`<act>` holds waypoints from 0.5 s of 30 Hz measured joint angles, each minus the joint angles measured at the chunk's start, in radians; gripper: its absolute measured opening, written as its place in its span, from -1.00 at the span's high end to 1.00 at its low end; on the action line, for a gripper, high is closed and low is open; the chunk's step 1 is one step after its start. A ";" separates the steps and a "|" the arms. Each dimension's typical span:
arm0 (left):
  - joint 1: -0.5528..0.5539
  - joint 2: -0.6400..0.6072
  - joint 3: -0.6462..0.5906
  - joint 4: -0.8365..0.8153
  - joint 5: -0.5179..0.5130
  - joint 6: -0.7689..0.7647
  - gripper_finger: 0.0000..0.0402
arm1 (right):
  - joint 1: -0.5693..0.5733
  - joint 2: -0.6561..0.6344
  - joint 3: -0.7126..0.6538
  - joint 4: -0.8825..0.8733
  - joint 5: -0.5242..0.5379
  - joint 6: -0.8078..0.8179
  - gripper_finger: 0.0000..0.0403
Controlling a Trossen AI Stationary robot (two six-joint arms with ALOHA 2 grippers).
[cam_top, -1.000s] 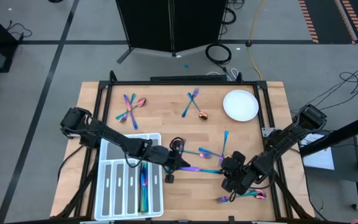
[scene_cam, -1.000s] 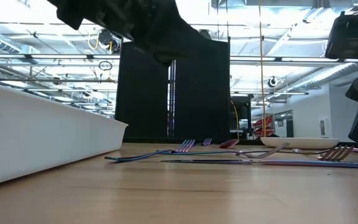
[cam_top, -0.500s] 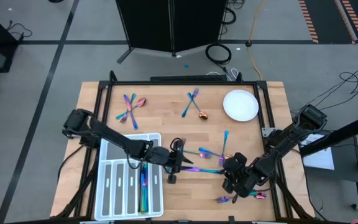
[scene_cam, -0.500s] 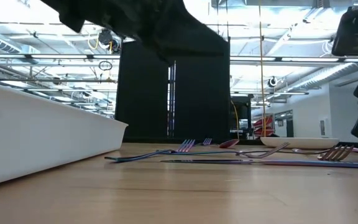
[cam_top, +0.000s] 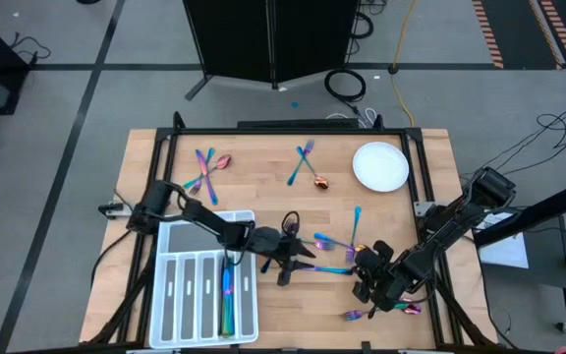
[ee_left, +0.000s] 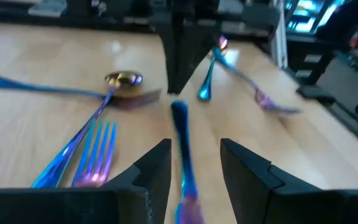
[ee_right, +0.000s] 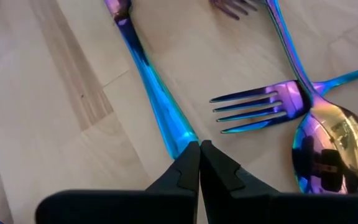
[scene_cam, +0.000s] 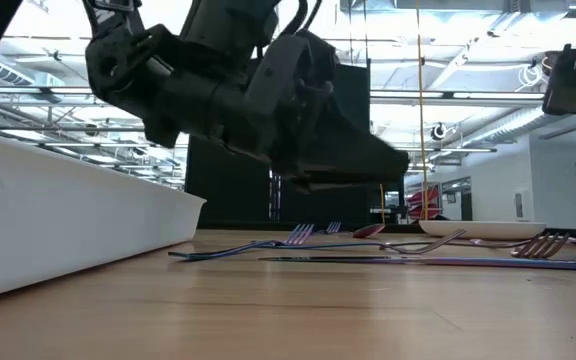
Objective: Sort silverware
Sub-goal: Put the bottom iridescent knife into the cutlery tray
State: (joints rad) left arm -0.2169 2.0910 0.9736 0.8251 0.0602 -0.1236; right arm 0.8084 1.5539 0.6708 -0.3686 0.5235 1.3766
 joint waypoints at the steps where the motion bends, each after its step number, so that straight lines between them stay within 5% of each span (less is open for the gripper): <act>1: 0.000 0.010 0.012 0.009 0.004 0.000 0.31 | 0.003 0.000 0.000 0.002 -0.001 0.000 1.00; 15: -0.011 0.077 0.126 -0.160 0.017 0.051 0.31 | 0.005 0.042 0.000 0.034 0.005 0.000 1.00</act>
State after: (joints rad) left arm -0.2283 2.1684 1.0996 0.6650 0.0773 -0.0727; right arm 0.8139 1.5963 0.6708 -0.3344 0.5290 1.3766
